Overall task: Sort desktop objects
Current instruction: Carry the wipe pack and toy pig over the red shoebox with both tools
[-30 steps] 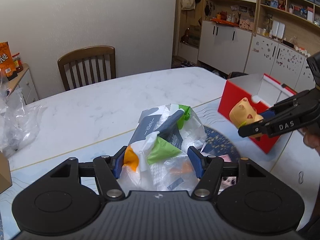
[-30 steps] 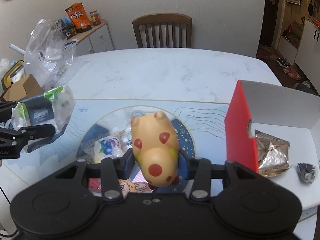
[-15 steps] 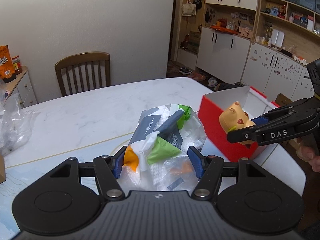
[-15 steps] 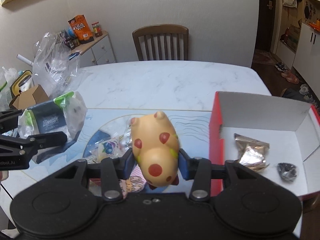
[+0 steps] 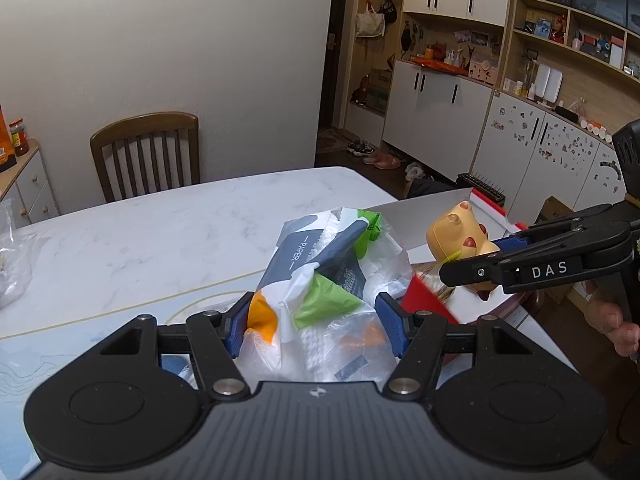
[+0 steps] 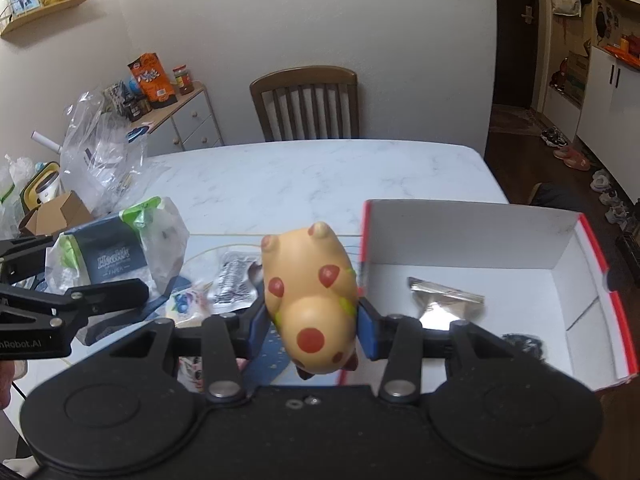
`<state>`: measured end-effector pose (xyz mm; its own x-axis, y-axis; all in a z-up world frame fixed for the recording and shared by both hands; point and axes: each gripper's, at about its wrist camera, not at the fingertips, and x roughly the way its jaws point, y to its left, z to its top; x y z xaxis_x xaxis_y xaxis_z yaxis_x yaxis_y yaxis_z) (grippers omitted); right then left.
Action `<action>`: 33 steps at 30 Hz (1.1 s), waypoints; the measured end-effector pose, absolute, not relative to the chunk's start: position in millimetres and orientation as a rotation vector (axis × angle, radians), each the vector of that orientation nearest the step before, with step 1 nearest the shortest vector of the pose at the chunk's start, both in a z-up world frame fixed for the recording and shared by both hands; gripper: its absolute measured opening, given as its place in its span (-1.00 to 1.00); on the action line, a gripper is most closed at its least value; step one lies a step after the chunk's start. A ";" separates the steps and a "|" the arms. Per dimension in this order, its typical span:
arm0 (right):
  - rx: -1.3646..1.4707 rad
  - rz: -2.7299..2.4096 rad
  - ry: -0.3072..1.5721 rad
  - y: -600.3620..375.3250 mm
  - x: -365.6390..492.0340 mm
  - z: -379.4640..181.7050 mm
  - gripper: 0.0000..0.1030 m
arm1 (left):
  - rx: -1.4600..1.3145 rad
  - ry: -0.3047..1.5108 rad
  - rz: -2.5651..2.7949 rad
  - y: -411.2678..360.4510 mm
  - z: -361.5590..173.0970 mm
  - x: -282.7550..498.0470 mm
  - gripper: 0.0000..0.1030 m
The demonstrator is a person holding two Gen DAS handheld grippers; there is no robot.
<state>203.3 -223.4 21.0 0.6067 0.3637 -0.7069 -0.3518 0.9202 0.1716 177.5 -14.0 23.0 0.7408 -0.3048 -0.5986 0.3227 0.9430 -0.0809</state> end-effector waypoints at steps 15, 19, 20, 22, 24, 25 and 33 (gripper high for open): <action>0.042 0.361 0.792 -302.9 214.3 19.4 -0.14 | 0.055 0.648 -0.389 -105.6 24.9 201.5 0.23; 0.047 0.329 0.792 -325.4 220.4 16.5 -0.14 | 0.077 0.650 -0.409 -131.7 22.0 212.9 0.23; 0.049 0.321 0.794 -331.0 222.1 15.3 -0.14 | 0.084 0.651 -0.412 -138.1 20.9 215.8 0.23; 0.049 0.307 0.798 -341.2 225.4 12.4 -0.14 | 0.095 0.654 -0.423 -151.3 18.1 221.0 0.23; 0.044 0.292 0.806 -349.7 230.0 9.1 -0.14 | 0.110 0.659 -0.431 -162.4 14.7 225.8 0.23; 0.040 0.288 0.810 -353.4 232.6 6.9 -0.14 | 0.120 0.659 -0.433 -168.1 12.9 229.2 0.23; 0.006 0.249 0.840 -374.5 263.8 -9.6 -0.14 | 0.194 0.693 -0.435 -202.4 -2.9 258.2 0.23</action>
